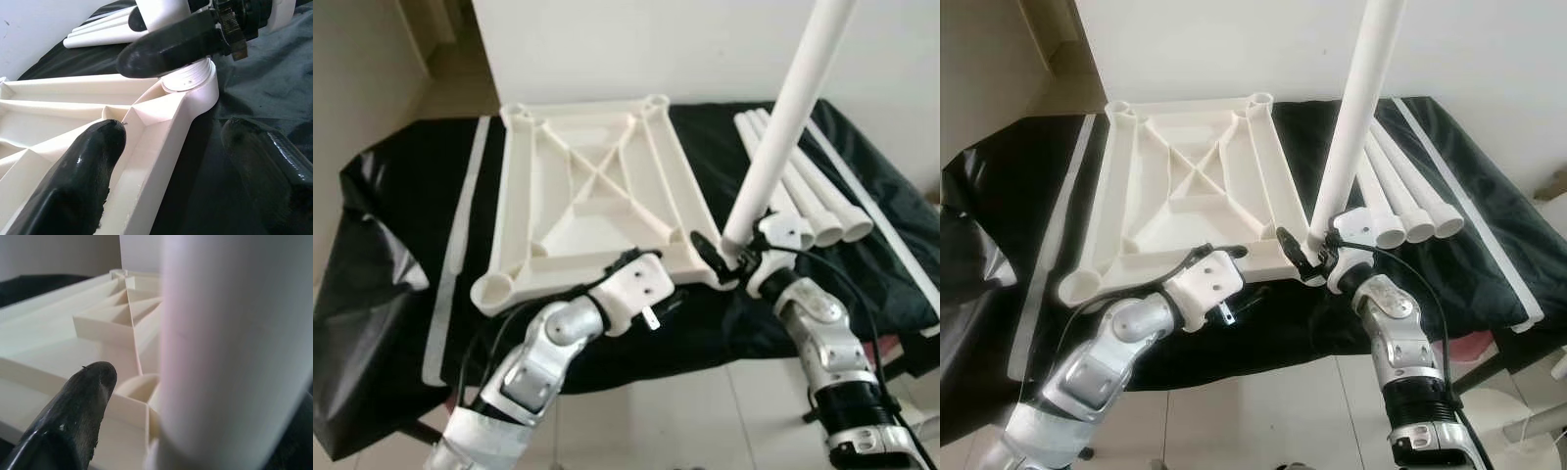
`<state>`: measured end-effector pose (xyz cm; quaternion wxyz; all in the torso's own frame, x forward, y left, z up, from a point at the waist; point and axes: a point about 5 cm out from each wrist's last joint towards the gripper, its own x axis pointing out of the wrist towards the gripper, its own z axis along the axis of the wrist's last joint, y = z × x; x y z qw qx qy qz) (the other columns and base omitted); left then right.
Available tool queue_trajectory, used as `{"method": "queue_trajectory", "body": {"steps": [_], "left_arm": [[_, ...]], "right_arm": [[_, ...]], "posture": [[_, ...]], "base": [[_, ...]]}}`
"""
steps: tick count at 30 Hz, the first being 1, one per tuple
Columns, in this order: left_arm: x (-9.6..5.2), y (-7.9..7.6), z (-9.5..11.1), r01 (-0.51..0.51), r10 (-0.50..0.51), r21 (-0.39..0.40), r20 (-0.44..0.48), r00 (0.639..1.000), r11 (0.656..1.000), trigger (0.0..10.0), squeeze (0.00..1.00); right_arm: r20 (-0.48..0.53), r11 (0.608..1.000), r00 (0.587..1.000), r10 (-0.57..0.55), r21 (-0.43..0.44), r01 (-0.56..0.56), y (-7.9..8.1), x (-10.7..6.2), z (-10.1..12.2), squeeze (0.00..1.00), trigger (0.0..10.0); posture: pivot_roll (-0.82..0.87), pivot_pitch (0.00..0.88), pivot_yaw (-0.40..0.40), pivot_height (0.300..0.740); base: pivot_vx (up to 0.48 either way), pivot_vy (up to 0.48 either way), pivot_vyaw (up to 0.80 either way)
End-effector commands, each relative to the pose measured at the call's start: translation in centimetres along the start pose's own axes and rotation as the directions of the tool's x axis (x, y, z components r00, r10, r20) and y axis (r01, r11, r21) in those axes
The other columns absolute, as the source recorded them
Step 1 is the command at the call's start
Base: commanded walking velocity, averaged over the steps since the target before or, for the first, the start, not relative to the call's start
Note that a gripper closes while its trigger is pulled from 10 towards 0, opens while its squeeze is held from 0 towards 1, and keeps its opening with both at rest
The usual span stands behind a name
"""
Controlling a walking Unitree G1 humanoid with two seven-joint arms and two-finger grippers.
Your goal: Building children table
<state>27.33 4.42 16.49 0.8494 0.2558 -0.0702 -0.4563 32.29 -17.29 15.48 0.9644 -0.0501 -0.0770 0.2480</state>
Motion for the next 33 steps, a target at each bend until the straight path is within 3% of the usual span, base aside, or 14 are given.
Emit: {"method": "queue_trajectory", "body": {"steps": [1,2,4,12,13,15,16,20,24,26,31,32,33], "left_arm": [[0.0,0.6,0.0,-0.120,0.120,0.014,0.003,0.993,0.993,10.0,0.00],[0.1,0.6,0.0,-0.120,0.120,0.014,0.005,0.993,0.993,10.0,0.00],[0.1,0.6,0.1,-0.122,0.122,0.013,0.013,0.992,0.992,10.0,0.00],[0.4,0.5,0.2,-0.122,0.122,0.020,0.019,0.992,0.992,10.0,0.00],[0.4,0.6,0.2,-0.123,0.123,0.020,0.019,0.992,0.992,10.0,0.00],[0.4,0.6,0.1,-0.116,0.115,0.018,0.016,0.993,0.993,10.0,0.00],[0.3,0.5,0.1,-0.108,0.108,0.012,0.016,0.994,0.994,10.0,0.00],[0.2,0.4,0.1,-0.100,0.100,0.003,0.018,0.995,0.995,10.0,0.00],[0.2,0.2,-0.1,-0.094,0.095,-0.022,0.011,0.995,0.995,10.0,0.00],[0.3,0.1,-0.5,-0.093,0.093,-0.040,-0.004,0.996,0.995,10.0,0.00],[0.3,0.2,-0.8,-0.102,0.101,-0.054,-0.022,0.995,0.993,10.0,0.00],[0.1,0.2,-1.3,-0.079,0.073,-0.174,-0.041,0.996,0.981,10.0,0.00],[0.1,0.2,-1.3,-0.079,0.073,-0.174,-0.041,0.996,0.981,10.0,0.00]], "right_arm": [[-0.011,1.000,1.000,0.016,-0.026,-0.016,-0.4,-0.1,-0.3,0.00,5.1],[-0.010,0.999,1.000,0.024,-0.031,-0.024,-0.5,-0.1,-0.3,0.00,5.1],[-0.012,0.999,1.000,0.022,-0.037,-0.022,-0.8,-0.2,-0.4,0.00,0.0],[-0.017,0.999,1.000,0.011,-0.038,-0.011,-1.3,-0.3,-0.8,0.00,0.0],[-0.023,0.999,1.000,-0.010,-0.033,0.009,-1.4,-0.4,-0.9,0.00,4.8],[-0.028,0.999,0.999,-0.038,-0.032,0.037,-1.6,-0.5,-1.1,0.00,4.8],[-0.036,0.998,0.998,-0.059,-0.023,0.058,-1.8,-0.5,-1.2,0.00,10.0],[-0.034,0.996,0.995,-0.089,0.006,0.090,-1.9,-0.5,-1.3,0.00,10.0],[-0.059,0.981,0.980,-0.189,0.034,0.191,-1.5,-0.3,-1.7,0.00,10.0],[-0.100,0.951,0.949,-0.300,0.042,0.305,-1.5,-0.3,-2.2,0.00,10.0],[-0.135,0.904,0.903,-0.407,0.083,0.420,-1.5,-0.4,-2.6,0.00,10.0],[-0.151,0.855,0.856,-0.494,0.097,0.510,-0.6,-0.5,-2.9,0.00,10.0],[-0.151,0.855,0.856,-0.494,0.097,0.510,-0.6,-0.5,-2.9,0.00,10.0]], "posture": [[-0.01,0.052,-0.025,0.740],[-0.01,0.052,-0.025,0.740],[-0.02,0.054,-0.025,0.740],[-0.02,0.055,-0.025,0.740],[-0.02,0.057,-0.023,0.740],[-0.02,0.058,-0.023,0.740],[-0.02,0.061,-0.021,0.740],[-0.03,0.069,-0.012,0.740],[-0.03,0.079,-0.001,0.740],[-0.04,0.081,0.003,0.740],[-0.04,0.087,0.005,0.740],[-0.04,0.092,0.006,0.740],[-0.04,0.092,0.006,0.740]], "base": [[0.000,0.000,0.00],[0.000,0.000,0.00],[0.000,0.000,0.00],[0.000,0.000,0.00],[0.000,0.000,0.00],[0.000,0.000,0.00],[0.000,0.000,0.00],[0.000,0.000,0.00],[0.000,0.000,0.00],[0.000,0.000,0.00],[0.000,0.000,0.00],[0.000,0.000,0.00],[0.000,0.000,0.00]]}}
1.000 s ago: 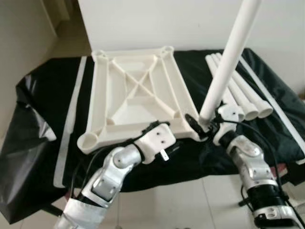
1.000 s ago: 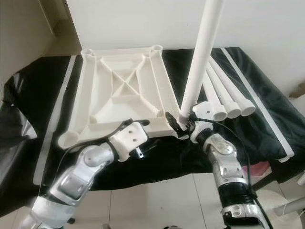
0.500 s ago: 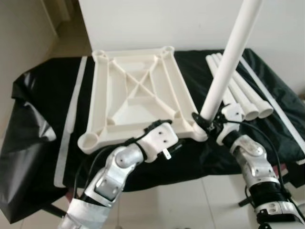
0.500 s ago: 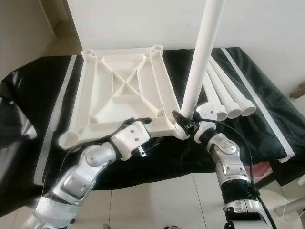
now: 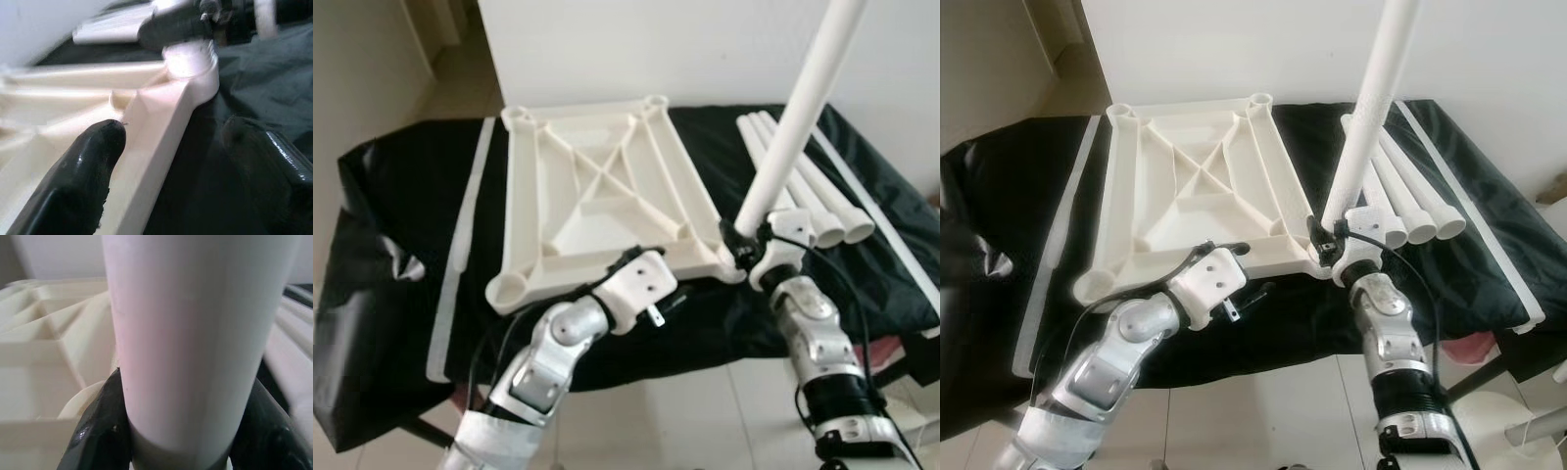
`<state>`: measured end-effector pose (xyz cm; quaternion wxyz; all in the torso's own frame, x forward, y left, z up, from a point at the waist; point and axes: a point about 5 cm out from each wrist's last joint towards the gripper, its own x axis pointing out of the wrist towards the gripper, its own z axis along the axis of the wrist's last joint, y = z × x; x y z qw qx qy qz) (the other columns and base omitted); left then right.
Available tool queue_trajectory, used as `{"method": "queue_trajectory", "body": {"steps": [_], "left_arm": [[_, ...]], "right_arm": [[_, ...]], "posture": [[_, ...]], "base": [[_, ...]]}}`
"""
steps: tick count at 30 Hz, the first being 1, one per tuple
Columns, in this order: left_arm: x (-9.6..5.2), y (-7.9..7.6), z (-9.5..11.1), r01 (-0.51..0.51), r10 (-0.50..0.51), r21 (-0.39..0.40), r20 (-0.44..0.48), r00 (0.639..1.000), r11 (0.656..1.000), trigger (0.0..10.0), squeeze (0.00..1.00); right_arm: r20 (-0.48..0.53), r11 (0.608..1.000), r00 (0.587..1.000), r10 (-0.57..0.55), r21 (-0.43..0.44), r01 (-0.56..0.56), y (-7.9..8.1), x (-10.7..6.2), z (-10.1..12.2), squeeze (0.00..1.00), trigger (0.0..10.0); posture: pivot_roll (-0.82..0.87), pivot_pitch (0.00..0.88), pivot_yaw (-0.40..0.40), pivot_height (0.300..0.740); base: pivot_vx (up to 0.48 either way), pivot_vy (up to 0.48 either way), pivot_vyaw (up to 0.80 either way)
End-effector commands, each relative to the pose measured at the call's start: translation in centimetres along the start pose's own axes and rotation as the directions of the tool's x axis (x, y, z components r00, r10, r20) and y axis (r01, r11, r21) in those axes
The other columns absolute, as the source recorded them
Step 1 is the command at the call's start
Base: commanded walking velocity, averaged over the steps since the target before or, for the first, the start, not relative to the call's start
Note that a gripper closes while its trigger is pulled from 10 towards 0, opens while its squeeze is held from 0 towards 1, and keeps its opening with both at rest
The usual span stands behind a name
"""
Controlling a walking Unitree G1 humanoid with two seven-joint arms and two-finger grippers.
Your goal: Building children table
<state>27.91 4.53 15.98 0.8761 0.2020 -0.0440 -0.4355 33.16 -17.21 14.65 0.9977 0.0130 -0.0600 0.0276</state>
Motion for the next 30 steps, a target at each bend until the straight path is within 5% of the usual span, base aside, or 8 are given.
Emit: {"method": "queue_trajectory", "body": {"steps": [1,6,13,30], "left_arm": [[-0.2,0.1,-0.8,-0.014,0.011,-0.105,-0.023,1.000,0.994,10.0,0.00],[-0.2,0.3,-1.1,-0.030,0.025,-0.204,-0.027,0.999,0.978,10.0,0.00],[-0.1,0.7,-1.0,-0.072,0.069,-0.215,-0.024,0.997,0.974,10.0,0.00],[0.0,0.4,-0.4,-0.029,0.032,-0.170,0.017,0.999,0.985,10.0,0.00]], "right_arm": [[-0.102,0.993,0.988,-0.112,0.022,0.115,-0.5,-1.0,-2.1,0.00,10.0],[-0.118,0.960,0.960,-0.252,0.090,0.264,1.5,-1.2,-2.5,0.00,10.0],[-0.103,0.957,0.967,-0.235,0.151,0.248,3.5,-0.7,-1.5,0.00,10.0],[-0.063,0.972,0.975,-0.213,0.087,0.218,2.2,-0.8,-1.1,0.00,10.0]], "posture": [[-0.04,0.093,0.006,0.740],[-0.04,0.098,0.006,0.740],[-0.05,0.098,0.012,0.740],[-0.04,0.072,0.004,0.740]], "base": [[0.000,0.000,0.00],[0.000,0.000,0.00],[0.000,0.000,0.00],[0.000,0.000,0.00]]}}
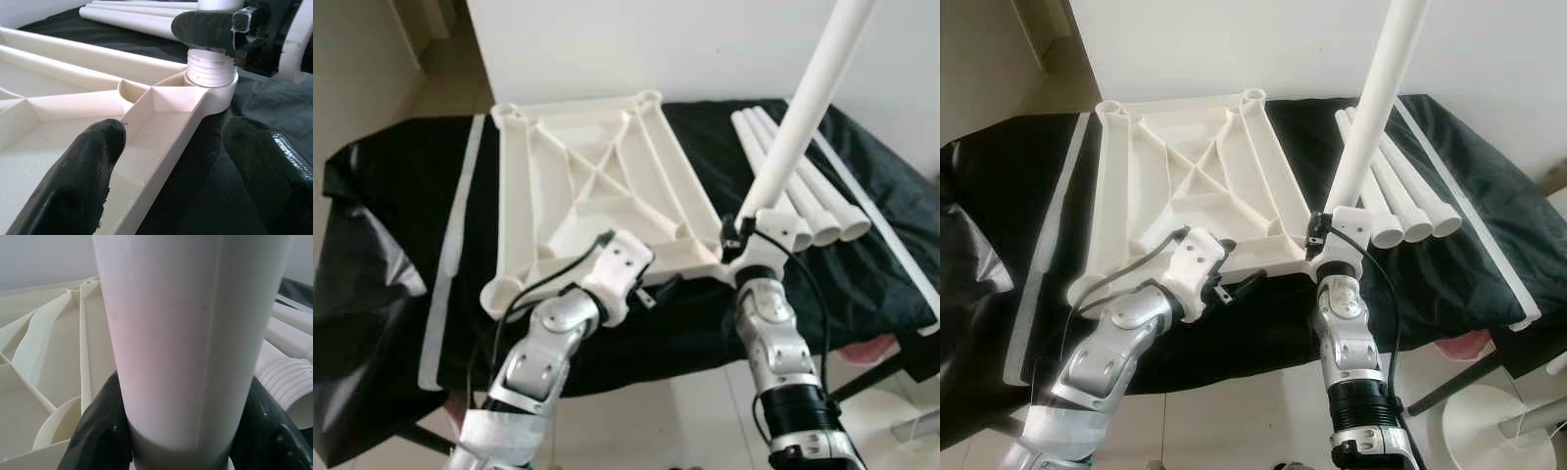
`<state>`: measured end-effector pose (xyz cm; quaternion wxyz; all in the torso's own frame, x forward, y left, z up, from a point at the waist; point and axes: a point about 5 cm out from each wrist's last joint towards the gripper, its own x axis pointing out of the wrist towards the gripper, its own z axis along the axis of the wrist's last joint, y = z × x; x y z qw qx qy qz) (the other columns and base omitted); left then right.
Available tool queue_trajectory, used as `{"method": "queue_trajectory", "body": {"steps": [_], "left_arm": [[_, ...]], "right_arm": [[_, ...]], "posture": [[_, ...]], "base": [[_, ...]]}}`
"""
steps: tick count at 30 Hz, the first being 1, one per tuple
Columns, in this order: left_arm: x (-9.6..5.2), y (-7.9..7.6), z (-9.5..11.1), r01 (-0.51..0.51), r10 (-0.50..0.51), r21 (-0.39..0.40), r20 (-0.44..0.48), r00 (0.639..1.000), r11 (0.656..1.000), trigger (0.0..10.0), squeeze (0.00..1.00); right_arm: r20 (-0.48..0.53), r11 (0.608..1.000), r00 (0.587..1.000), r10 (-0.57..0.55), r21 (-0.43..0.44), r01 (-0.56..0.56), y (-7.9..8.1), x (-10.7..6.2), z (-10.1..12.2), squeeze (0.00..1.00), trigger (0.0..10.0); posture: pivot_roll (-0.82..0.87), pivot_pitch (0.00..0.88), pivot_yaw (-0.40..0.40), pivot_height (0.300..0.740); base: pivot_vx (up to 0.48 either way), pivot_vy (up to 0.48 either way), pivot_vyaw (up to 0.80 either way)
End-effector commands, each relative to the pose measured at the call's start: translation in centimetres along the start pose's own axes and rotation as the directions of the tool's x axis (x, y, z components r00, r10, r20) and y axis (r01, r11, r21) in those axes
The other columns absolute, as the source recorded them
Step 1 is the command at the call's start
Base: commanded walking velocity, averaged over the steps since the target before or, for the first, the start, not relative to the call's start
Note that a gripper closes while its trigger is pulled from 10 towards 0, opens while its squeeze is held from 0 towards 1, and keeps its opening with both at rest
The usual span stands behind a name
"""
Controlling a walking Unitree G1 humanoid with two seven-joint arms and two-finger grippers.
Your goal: Building children table
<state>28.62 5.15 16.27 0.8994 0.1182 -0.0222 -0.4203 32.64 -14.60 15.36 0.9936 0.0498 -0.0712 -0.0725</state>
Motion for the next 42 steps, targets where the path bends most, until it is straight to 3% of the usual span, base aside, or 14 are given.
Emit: {"method": "queue_trajectory", "body": {"steps": [1,4,7,8,9,10,11,12,13,15,16,18,19,42], "left_arm": [[0.0,-0.5,-0.4,0.014,-0.014,0.003,-0.008,1.000,1.000,10.0,0.00],[0.0,-0.4,-0.6,-0.001,0.000,-0.042,-0.016,1.000,0.999,10.0,0.00],[0.0,-0.1,-0.6,-0.022,0.022,-0.110,-0.004,1.000,0.994,10.0,0.00],[-0.1,-0.1,-0.6,-0.011,0.012,-0.132,0.008,1.000,0.991,10.0,0.00],[-0.1,-0.1,-0.6,-0.011,0.012,-0.132,0.008,1.000,0.991,10.0,0.00],[-0.2,0.0,-0.5,-0.010,0.012,-0.149,0.014,1.000,0.989,10.0,0.86],[-0.3,0.0,-0.5,0.006,-0.002,-0.168,0.023,1.000,0.986,10.0,1.00],[-0.4,-0.1,-0.5,0.016,-0.011,-0.180,0.028,1.000,0.983,10.0,1.00],[-0.4,0.0,-0.3,0.009,-0.003,-0.165,0.034,0.999,0.986,10.0,1.00],[-0.4,0.1,-0.2,0.000,0.005,-0.149,0.037,0.999,0.989,10.0,1.00],[-0.4,0.2,-0.2,-0.014,0.018,-0.131,0.028,0.999,0.991,10.0,1.00],[-0.3,0.3,-0.3,-0.018,0.020,-0.106,0.016,1.000,0.994,10.0,1.00],[-0.3,0.3,-0.4,-0.018,0.019,-0.102,0.013,1.000,0.995,10.0,0.00],[0.5,-1.2,-0.1,0.108,-0.107,-0.037,0.021,0.994,0.993,10.0,0.00]], "right_arm": [[-0.084,1.000,0.996,-0.016,0.023,0.018,-0.6,-0.5,-1.7,0.00,10.0],[-0.083,1.000,0.997,-0.004,0.020,0.006,-0.6,-0.5,-1.7,0.00,10.0],[-0.076,1.000,0.997,0.018,0.026,-0.016,-0.5,-0.6,-1.7,0.29,10.0],[-0.072,0.999,0.997,0.031,0.029,-0.029,-0.4,-0.6,-1.6,1.00,10.0],[-0.072,0.999,0.997,0.031,0.029,-0.029,-0.4,-0.6,-1.6,1.00,10.0],[-0.066,0.999,0.997,0.037,0.023,-0.035,-0.4,-0.8,-1.6,1.00,10.0],[-0.066,0.999,0.997,0.036,0.021,-0.035,-0.5,-0.9,-1.6,1.00,10.0],[-0.067,0.999,0.997,0.034,0.020,-0.033,-0.5,-0.9,-1.7,1.00,10.0],[-0.071,0.999,0.997,0.036,0.010,-0.036,-0.7,-1.0,-1.8,0.66,10.0],[-0.073,0.999,0.997,0.038,0.002,-0.038,-0.8,-1.1,-1.8,0.66,10.0],[-0.074,0.999,0.996,0.050,-0.009,-0.051,-0.9,-1.2,-1.9,0.00,10.0],[-0.069,0.997,0.995,0.074,-0.032,-0.077,-1.0,-1.3,-2.0,0.00,10.0],[-0.067,0.996,0.994,0.081,-0.037,-0.083,-1.0,-1.4,-2.0,0.00,10.0],[-0.039,0.853,0.872,0.488,-0.188,-0.486,-2.7,1.0,0.0,0.00,10.0]], "posture": [[-0.04,0.072,0.004,0.740],[-0.03,0.068,-0.003,0.740],[-0.03,0.066,-0.006,0.740],[-0.03,0.062,-0.009,0.740],[-0.03,0.062,-0.009,0.740],[-0.03,0.062,-0.009,0.740],[-0.03,0.057,-0.009,0.740],[-0.03,0.057,-0.009,0.740],[-0.03,0.057,-0.009,0.740],[-0.02,0.053,-0.006,0.740],[-0.03,0.050,-0.003,0.740],[-0.03,0.051,-0.002,0.740],[-0.03,0.051,-0.002,0.740],[-0.05,0.006,0.020,0.740]], "base": [[0.000,0.000,0.00],[0.000,0.000,0.00],[0.000,0.000,0.00],[0.000,0.000,0.00],[0.000,0.000,0.00],[0.000,0.000,0.00],[0.000,0.000,0.00],[0.000,0.000,0.00],[0.000,0.000,0.00],[0.000,0.000,0.00],[0.000,0.000,0.00],[0.000,0.000,0.00],[0.000,0.000,0.00],[0.000,0.000,0.00]]}}
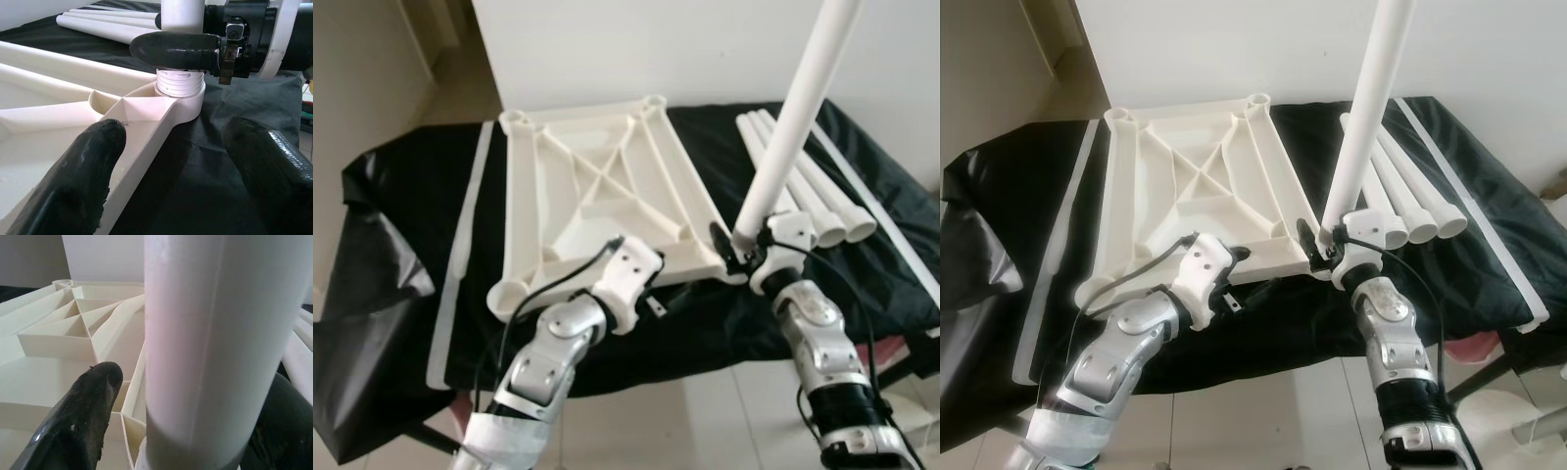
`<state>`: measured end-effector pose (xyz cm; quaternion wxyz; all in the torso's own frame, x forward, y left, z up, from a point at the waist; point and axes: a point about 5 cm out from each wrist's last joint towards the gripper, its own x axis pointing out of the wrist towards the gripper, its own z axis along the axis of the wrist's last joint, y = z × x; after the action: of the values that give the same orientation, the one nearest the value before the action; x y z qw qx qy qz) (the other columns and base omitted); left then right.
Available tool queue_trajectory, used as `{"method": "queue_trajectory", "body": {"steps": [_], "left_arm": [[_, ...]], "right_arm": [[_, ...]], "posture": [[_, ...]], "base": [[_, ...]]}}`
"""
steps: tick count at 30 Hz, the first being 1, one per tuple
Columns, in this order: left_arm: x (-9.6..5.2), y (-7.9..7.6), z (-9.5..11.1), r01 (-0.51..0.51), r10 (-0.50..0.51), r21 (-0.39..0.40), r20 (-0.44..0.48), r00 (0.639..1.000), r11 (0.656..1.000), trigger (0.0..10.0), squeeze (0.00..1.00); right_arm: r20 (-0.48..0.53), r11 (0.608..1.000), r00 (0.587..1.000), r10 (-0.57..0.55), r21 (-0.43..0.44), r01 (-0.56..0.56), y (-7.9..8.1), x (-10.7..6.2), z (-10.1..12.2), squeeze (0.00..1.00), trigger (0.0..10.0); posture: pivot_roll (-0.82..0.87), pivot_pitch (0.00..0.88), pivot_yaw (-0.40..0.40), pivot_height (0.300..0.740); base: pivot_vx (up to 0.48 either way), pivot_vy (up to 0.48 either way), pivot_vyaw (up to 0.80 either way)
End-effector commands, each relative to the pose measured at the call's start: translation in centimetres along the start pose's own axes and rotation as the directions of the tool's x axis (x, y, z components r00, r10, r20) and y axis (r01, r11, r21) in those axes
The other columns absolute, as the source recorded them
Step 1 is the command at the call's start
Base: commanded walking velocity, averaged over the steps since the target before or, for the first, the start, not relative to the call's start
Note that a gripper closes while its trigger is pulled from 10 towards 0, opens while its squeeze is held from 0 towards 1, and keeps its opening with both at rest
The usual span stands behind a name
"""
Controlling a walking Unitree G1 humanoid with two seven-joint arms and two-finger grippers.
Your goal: Building children table
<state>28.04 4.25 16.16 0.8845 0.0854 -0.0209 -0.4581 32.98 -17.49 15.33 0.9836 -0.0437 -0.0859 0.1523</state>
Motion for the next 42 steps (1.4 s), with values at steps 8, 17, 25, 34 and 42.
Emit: {"method": "queue_trajectory", "body": {"steps": [8,17,25,34,42], "left_arm": [[0.1,-0.2,-0.3,0.042,-0.041,0.041,-0.024,0.999,0.998,10.0,0.00],[0.1,-0.2,-0.3,0.051,-0.050,0.053,-0.027,0.998,0.997,10.0,0.00],[0.1,-0.2,-0.3,0.059,-0.057,0.062,-0.029,0.998,0.996,10.0,0.00],[0.2,0.0,-0.5,0.050,-0.048,0.056,-0.036,0.998,0.997,10.0,0.00],[-0.1,1.0,-0.7,0.024,-0.020,0.083,-0.048,0.999,0.996,10.0,0.00]], "right_arm": [[-0.039,0.991,0.992,0.124,-0.039,-0.125,-0.4,0.5,-0.7,0.00,10.0],[-0.043,0.990,0.991,0.130,-0.042,-0.132,-0.5,0.3,-1.1,0.00,2.5],[-0.045,0.994,0.994,0.104,-0.031,-0.105,-0.9,-0.2,-1.7,0.00,0.0],[-0.032,1.000,0.999,0.017,0.001,-0.017,-0.8,-0.2,-1.7,0.00,10.0],[-0.006,0.991,0.993,-0.118,0.061,0.118,0.0,-0.1,-1.3,0.00,10.0]], "posture": [[-0.04,0.003,0.019,0.740],[-0.05,0.009,0.027,0.740],[-0.06,0.016,0.035,0.740],[-0.07,0.021,0.033,0.740],[-0.07,0.031,0.020,0.740]], "base": [[0.000,0.000,0.00],[0.000,0.000,0.00],[0.000,0.000,0.00],[0.000,0.000,0.00],[0.000,0.000,0.00]]}}
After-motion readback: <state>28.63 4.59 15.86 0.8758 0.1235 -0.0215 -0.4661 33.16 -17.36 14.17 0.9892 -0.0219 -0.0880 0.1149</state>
